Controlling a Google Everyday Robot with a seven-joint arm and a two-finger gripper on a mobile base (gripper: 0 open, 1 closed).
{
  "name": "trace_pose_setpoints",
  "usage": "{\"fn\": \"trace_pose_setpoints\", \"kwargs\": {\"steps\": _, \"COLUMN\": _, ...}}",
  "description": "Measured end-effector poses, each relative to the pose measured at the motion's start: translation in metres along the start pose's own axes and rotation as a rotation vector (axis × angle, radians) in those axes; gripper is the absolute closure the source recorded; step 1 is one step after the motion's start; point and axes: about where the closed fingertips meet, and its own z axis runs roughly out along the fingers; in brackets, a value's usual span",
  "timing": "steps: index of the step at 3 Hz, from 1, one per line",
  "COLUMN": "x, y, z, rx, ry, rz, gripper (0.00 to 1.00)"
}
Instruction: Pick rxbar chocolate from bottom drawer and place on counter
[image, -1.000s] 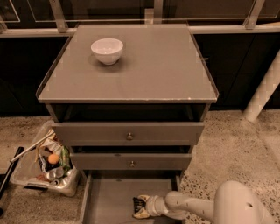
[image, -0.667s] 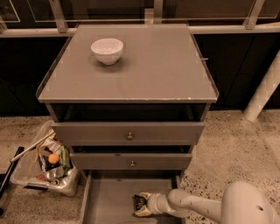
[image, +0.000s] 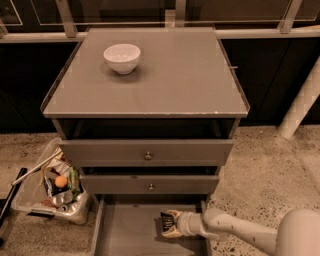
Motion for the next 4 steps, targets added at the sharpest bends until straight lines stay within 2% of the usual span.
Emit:
{"fn": "trace_pose_setpoints", "kwargs": {"steps": 1, "x": -0.020, "y": -0.032, "z": -0.051, "rx": 0.035, "ry": 0.030, "rz": -0.037, "gripper": 1.00}}
{"fn": "trace_pose_setpoints", "kwargs": {"steps": 2, "x": -0.067, "y": -0.083, "z": -0.124, "rx": 0.089, "ry": 0.057, "rz": -0.109, "gripper": 1.00}}
{"fn": "trace_pose_setpoints", "kwargs": {"steps": 3, "x": -0.067, "y": -0.082, "z": -0.124, "rx": 0.087, "ry": 0.057, "rz": -0.110, "gripper": 1.00}}
{"fn": "trace_pose_setpoints", "kwargs": {"steps": 4, "x": -0.091, "y": -0.066, "z": -0.144, "rx": 0.071, "ry": 0.034, "rz": -0.151, "gripper": 1.00}}
